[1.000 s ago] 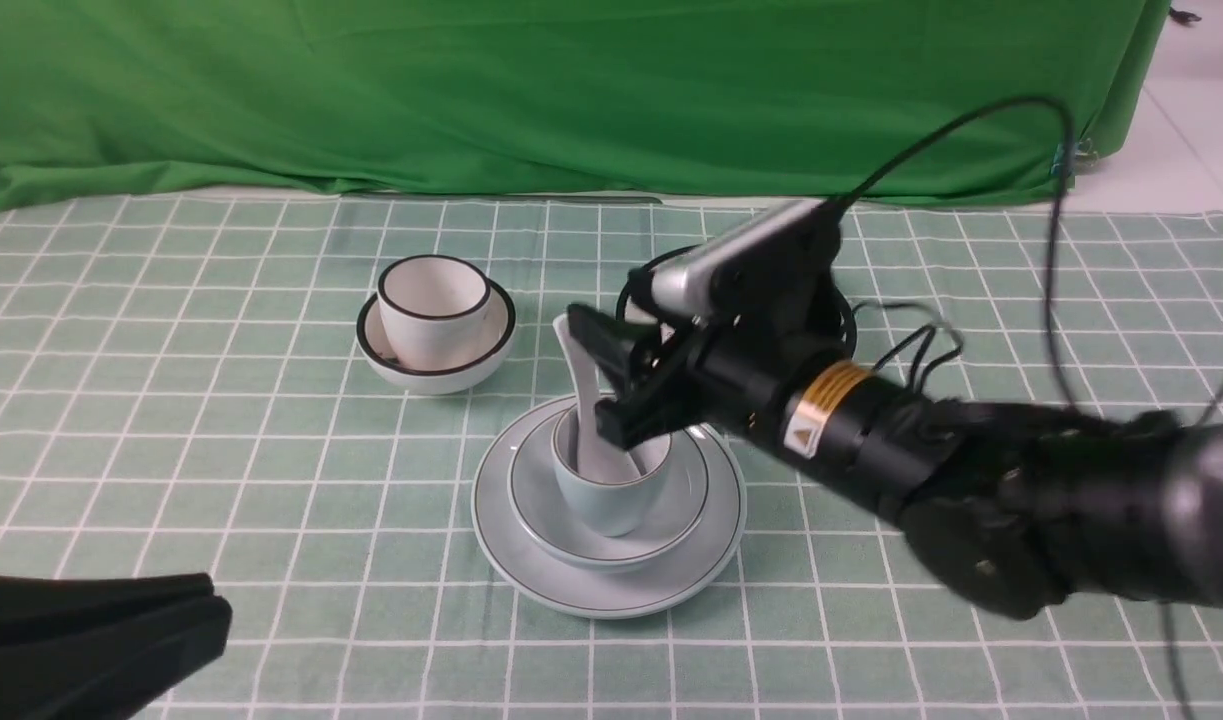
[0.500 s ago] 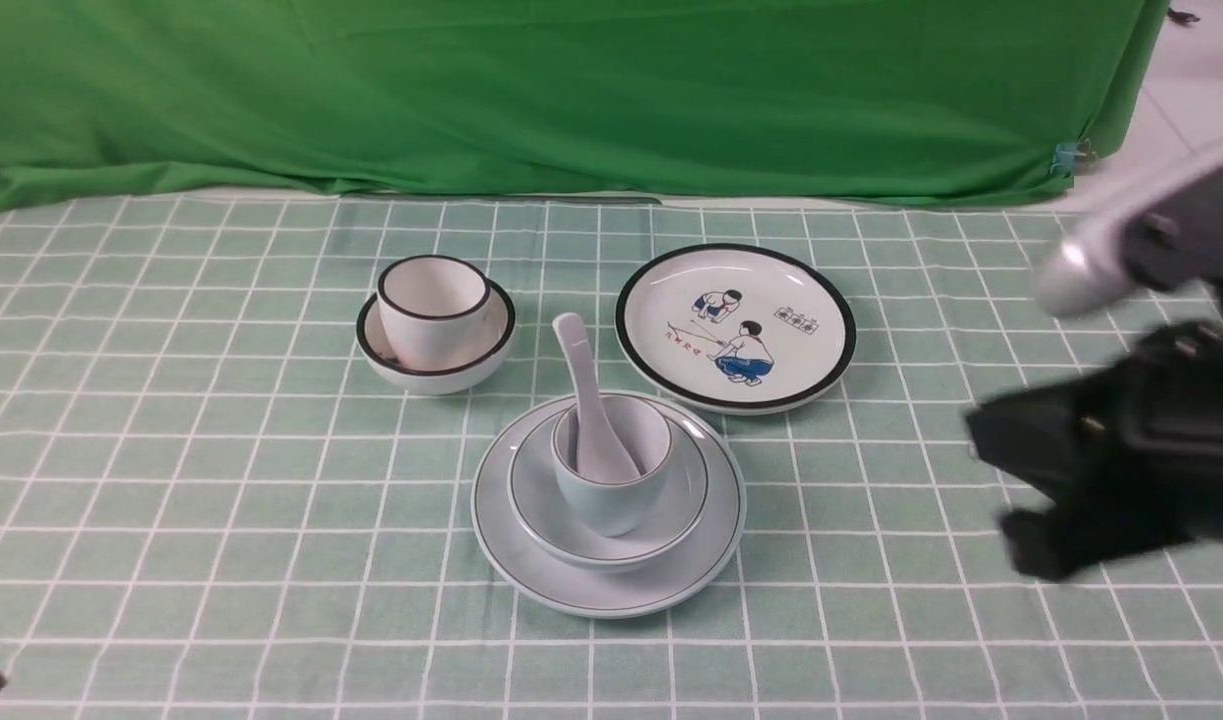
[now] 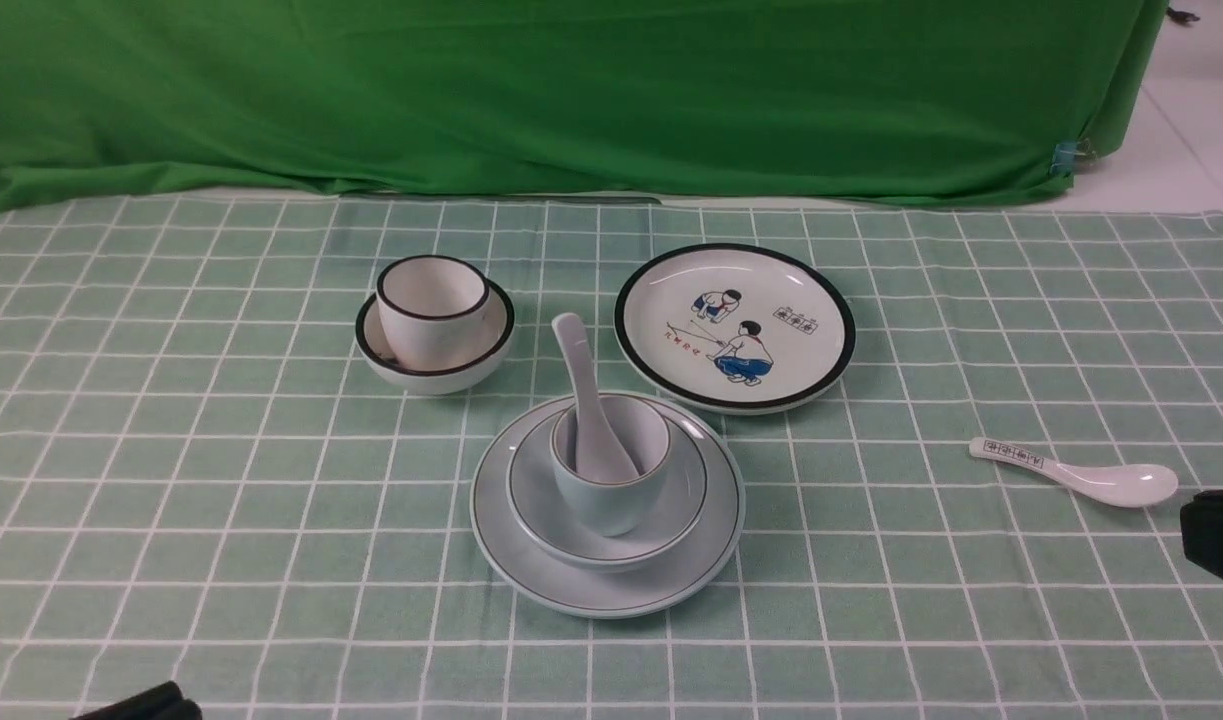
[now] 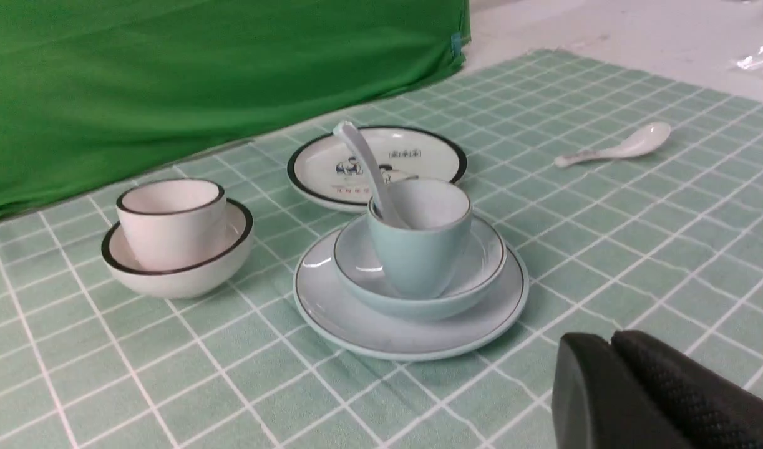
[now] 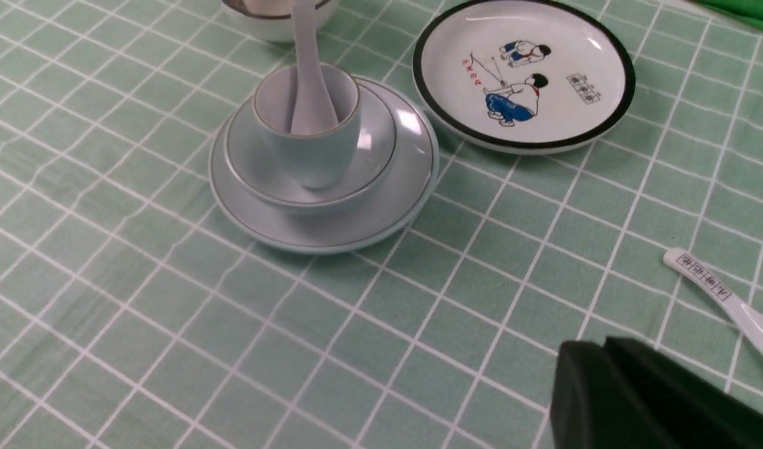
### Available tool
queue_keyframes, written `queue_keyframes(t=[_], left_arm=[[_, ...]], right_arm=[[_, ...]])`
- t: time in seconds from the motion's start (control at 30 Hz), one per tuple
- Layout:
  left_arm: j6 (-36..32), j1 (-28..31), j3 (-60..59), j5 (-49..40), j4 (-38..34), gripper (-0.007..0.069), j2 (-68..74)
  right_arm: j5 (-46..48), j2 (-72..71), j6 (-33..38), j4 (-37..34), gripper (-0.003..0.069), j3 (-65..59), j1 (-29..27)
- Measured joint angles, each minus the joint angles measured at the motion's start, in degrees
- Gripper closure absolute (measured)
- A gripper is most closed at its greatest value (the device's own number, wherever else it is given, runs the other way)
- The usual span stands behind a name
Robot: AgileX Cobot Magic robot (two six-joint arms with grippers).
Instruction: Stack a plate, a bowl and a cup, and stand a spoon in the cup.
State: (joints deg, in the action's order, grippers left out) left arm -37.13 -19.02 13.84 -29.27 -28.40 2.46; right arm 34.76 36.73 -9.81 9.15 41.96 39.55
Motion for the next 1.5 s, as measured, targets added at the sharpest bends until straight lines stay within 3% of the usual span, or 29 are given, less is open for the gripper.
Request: queue_keyframes(t=[0.23, 0.33, 0.4, 0.47, 0.6, 0.77, 0.93, 1.5], left_arm=[[0.00, 0.00, -2.05, -0.30, 1.02, 0.0608, 0.02], [0.00, 0.00, -2.72, -0.42, 1.14, 0.0608, 0.02], [0.00, -0.11, -2.91, -0.61, 1.27, 0.0608, 0.02], [0.00, -0.23, -2.91, -0.61, 1.30, 0.0608, 0.02], [0.03, -0.30, -2.91, -0.61, 1.30, 0.0608, 0.02], [-0.02, -0.30, -2.91, -0.61, 1.30, 0.0608, 0.02], [-0.02, -0.30, -2.91, -0.61, 1.34, 0.0608, 0.02], [-0.02, -0.30, -2.91, -0.61, 1.40, 0.0608, 0.02]], right_arm=[[-0.06, -0.24, 0.00, 0.00, 0.0570, -0.13, 0.00], [-0.23, -1.31, 0.12, -0.20, 0.0564, -0.84, -2.65], [-0.96, -4.04, 1.54, -0.86, 0.0599, -3.17, -8.96], [-3.51, -8.66, 8.53, -4.37, 0.0638, -8.42, -17.55], [-9.56, -18.04, 20.87, -10.17, 0.0642, -19.60, -27.32], [-16.88, -29.85, 22.18, -12.61, 0.0642, -34.08, -34.29], [-20.62, -36.19, 22.18, -13.10, 0.0643, -41.76, -35.81], [-21.46, -36.66, 20.90, -13.25, 0.0615, -42.30, -35.86]])
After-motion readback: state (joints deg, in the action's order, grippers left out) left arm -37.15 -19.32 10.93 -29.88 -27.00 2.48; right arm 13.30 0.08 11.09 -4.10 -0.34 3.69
